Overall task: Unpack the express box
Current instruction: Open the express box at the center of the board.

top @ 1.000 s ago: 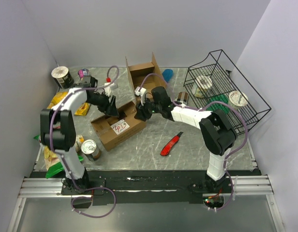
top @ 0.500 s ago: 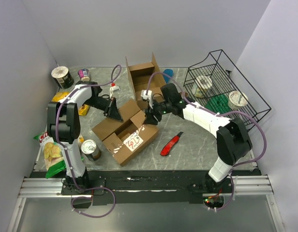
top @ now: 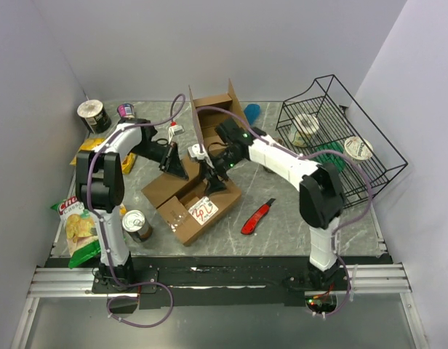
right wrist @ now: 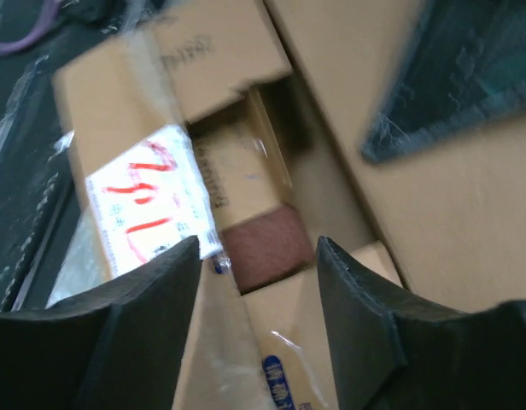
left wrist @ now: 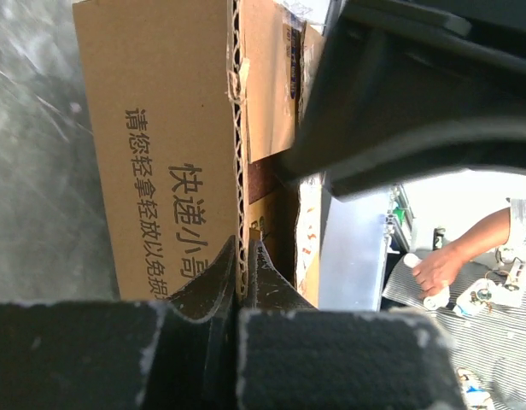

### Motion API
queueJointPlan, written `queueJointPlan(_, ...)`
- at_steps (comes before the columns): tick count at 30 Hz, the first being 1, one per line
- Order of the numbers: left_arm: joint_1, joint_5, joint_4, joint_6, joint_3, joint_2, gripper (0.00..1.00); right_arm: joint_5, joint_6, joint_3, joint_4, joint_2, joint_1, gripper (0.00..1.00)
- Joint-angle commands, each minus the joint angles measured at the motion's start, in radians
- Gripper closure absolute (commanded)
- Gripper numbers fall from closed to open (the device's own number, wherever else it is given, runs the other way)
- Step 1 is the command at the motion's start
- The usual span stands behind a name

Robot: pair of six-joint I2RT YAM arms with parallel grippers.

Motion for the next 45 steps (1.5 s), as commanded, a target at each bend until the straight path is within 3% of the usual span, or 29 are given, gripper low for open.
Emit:
queueJointPlan(1, -0.003, 0.044, -0.045, 0.024, 0.095, 0.041, 0.99, -0.098, -0.387, 0.25, -0.57, 0.136, 0.001, 0.33)
queueJointPlan(5, -0.008, 0.032, -0.075, 0.038, 0.15, 0.075, 0.99, -0.092, -0.493, 0.438, -0.811, 0.286, 0.009, 0.29)
queueJointPlan(12, -0.003, 0.07, -0.067, 0.022, 0.143, 0.092, 0.99, -0.03, -0.501, 0.396, -0.821, 0.313, 0.031, 0.28)
queueJointPlan(17, -0.003, 0.055, -0.041, -0.008, 0.196, 0.112, 0.99, 0.082, -0.397, 0.382, -0.825, 0.354, 0.043, 0.28)
queueJointPlan(19, -0.003, 0.026, -0.024, -0.034, 0.216, 0.121, 0.99, 0.102, -0.375, 0.37, -0.824, 0.357, 0.047, 0.32)
queueJointPlan(22, -0.002, -0.069, 0.103, -0.141, 0.229, 0.126, 0.99, 0.1, -0.374, 0.332, -0.824, 0.345, 0.049, 0.39)
queueJointPlan(26, 0.0, -0.204, 0.324, -0.296, 0.201, 0.085, 0.99, 0.079, -0.324, 0.315, -0.825, 0.334, 0.047, 0.32)
queueJointPlan(31, 0.003, -0.241, 0.327, -0.324, 0.281, 0.14, 0.99, 0.111, -0.268, 0.304, -0.824, 0.322, 0.054, 0.33)
queueJointPlan(33, 0.003, -0.258, 0.355, -0.358, 0.27, 0.132, 0.99, 0.125, -0.224, 0.307, -0.824, 0.322, 0.055, 0.49)
queueJointPlan(34, 0.003, -0.265, 0.375, -0.369, 0.264, 0.13, 0.99, 0.135, -0.224, 0.305, -0.824, 0.315, 0.057, 0.65)
queueJointPlan(35, 0.004, -0.27, 0.378, -0.379, 0.264, 0.13, 0.99, 0.135, -0.228, 0.304, -0.824, 0.304, 0.061, 0.92)
queueJointPlan(36, 0.003, -0.279, 0.384, -0.389, 0.262, 0.13, 0.99, 0.132, -0.236, 0.298, -0.824, 0.292, 0.058, 1.0)
queueJointPlan(45, 0.006, -0.301, 0.432, -0.407, 0.158, 0.08, 0.99, 0.14, -0.21, 0.1, -0.592, -0.067, 0.055, 1.0)
